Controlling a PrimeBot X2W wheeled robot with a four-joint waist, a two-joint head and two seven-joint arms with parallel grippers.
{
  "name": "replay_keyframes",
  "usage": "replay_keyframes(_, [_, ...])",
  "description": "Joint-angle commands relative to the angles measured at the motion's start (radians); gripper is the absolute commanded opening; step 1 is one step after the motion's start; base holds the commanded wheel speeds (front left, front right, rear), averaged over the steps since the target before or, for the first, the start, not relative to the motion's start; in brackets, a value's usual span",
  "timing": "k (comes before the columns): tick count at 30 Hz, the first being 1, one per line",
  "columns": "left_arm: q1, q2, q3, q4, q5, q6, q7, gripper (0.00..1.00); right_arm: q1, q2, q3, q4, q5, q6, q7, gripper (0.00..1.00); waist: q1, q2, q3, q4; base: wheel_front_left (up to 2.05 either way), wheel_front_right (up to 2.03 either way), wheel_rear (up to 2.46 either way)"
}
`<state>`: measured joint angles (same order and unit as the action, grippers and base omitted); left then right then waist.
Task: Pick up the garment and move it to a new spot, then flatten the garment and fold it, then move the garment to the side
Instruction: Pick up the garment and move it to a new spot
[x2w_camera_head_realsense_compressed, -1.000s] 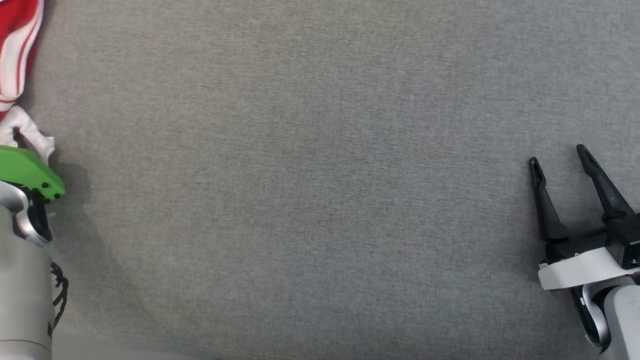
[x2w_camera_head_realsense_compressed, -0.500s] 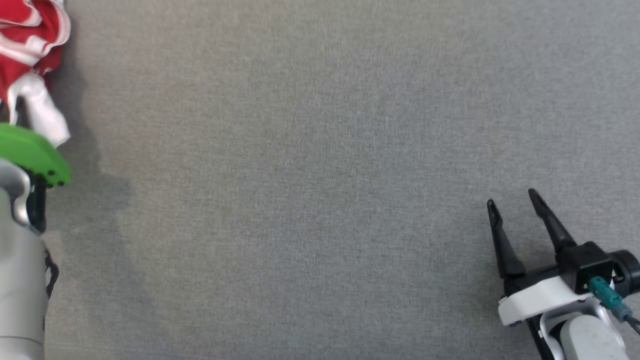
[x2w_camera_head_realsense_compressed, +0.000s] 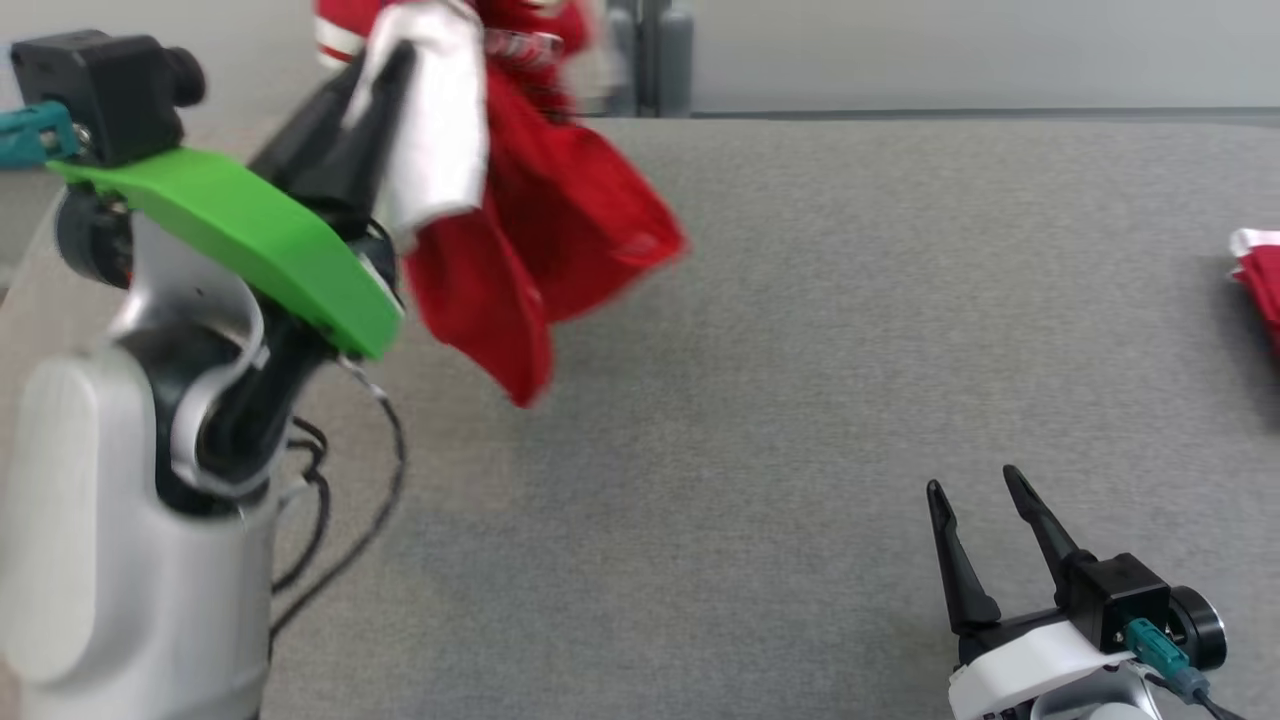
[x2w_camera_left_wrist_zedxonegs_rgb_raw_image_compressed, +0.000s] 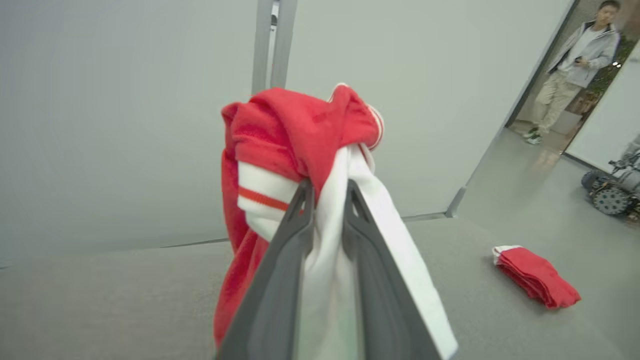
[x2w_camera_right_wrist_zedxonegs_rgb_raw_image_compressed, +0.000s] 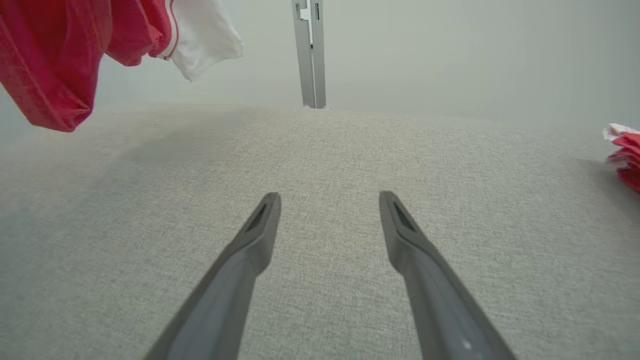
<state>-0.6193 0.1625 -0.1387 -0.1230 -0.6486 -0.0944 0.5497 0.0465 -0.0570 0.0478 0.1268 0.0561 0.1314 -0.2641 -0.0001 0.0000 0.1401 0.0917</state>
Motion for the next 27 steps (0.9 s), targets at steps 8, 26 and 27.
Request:
replay_keyframes(8, [0.139,-0.021,-0.053,-0.464,-0.245,0.145,0.347,0.00,0.039,0.006,-0.024,0.000,0.020,-0.001,0.000,1.00,0.0001,0.0000,-0.068,-0.162,0.00,0.00,0.00])
replay_keyframes(26, [0.176,0.252,-0.008,0.160,-0.143,0.001,0.326,0.00,-0.080,0.006,0.050,0.007,0.076,-0.001,0.000,1.00,0.0001,0.0000,0.099,-0.373,0.00,0.00,0.00])
replay_keyframes(27, [0.151,0.247,-0.003,0.200,-0.115,-0.003,0.277,0.00,-0.080,0.006,0.048,0.008,0.076,-0.001,0.000,1.00,0.0001,0.0000,0.104,-0.378,0.00,0.00,0.00])
